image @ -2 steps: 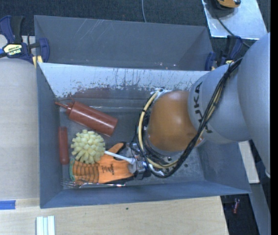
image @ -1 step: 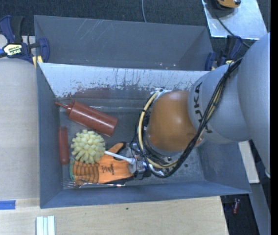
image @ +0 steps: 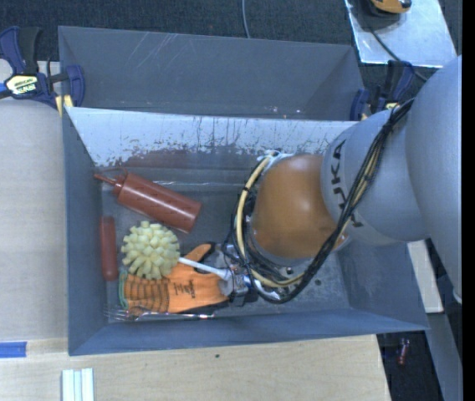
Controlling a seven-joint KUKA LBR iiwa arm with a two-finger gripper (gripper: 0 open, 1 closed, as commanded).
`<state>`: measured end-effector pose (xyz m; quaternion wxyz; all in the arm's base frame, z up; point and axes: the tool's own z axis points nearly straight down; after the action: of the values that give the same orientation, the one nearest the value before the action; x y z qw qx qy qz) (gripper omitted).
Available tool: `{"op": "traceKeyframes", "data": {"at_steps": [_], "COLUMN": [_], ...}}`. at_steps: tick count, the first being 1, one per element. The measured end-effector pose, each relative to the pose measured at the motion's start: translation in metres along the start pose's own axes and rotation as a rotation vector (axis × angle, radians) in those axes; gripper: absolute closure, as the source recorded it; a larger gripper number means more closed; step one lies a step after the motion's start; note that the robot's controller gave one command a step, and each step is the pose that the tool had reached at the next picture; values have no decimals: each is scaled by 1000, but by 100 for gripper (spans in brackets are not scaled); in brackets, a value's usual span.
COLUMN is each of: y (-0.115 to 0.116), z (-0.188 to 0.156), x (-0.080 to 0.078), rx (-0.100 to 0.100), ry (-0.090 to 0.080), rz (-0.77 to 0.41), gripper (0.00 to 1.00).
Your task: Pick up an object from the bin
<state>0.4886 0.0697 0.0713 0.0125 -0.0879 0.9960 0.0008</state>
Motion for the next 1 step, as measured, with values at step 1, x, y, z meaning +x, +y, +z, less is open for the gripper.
{"op": "traceKeyframes", "data": {"at_steps": [1], "y": [32], "z": [1], "x": [-46], "rx": [0], "ry": [-6], "rz": [-365], "gripper": [100]}}
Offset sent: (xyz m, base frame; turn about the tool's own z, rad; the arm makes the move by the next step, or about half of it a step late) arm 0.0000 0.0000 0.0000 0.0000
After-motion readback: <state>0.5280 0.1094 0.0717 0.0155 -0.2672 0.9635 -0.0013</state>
